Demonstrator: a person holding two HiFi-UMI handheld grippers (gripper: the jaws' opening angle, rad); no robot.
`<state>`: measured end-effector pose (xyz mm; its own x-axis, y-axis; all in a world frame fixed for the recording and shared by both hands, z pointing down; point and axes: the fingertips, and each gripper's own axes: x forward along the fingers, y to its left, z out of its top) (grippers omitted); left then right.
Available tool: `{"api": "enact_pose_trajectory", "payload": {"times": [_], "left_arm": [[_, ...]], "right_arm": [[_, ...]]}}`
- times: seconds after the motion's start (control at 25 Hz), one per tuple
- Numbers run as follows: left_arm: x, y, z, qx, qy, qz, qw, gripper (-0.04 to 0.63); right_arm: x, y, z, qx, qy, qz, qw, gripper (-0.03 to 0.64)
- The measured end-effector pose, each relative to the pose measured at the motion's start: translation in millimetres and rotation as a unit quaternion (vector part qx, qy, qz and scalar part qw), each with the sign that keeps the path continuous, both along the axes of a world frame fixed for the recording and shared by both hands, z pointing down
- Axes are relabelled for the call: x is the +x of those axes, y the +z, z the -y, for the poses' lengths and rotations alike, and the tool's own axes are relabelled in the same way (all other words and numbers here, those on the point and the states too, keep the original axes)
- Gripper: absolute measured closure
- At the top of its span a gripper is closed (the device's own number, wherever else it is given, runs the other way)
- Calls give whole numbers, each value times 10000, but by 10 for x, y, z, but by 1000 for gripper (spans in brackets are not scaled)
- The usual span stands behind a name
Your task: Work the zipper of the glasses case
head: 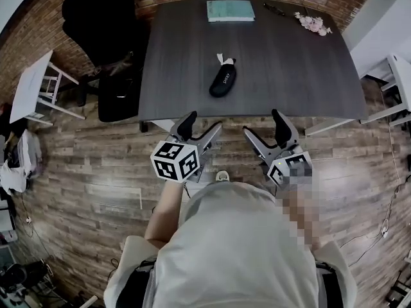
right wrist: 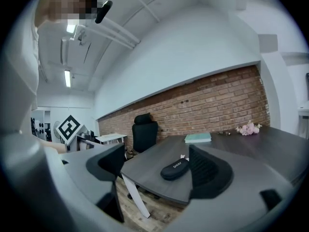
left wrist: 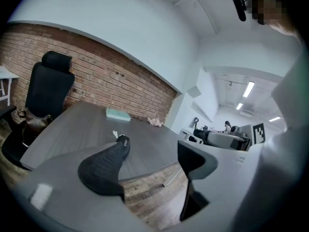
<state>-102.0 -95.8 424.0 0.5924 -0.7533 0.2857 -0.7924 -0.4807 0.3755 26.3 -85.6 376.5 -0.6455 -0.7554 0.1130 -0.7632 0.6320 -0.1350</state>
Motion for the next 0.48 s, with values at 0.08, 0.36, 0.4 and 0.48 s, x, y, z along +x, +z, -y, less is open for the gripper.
{"api": "enact_pose_trajectory", "payload": {"times": [0.08,0.36,0.4,0.48], "left_arm": [[-11,89,138,-124,49,-22,9999,253],[28,385,633,-484,131,-119,9987,253],[48,434,712,-539,138,-146,9983,253],[91,541,878,-635,151,-178,9977,253]], "right_arm": [[-11,38,91,-66,35,1,10000,230],[16,273,314,-422,107,2,9991,230],[20,316,356,-471,81,-12,9989,230],[21,388,471,-536,15,-54,9985,230]]}}
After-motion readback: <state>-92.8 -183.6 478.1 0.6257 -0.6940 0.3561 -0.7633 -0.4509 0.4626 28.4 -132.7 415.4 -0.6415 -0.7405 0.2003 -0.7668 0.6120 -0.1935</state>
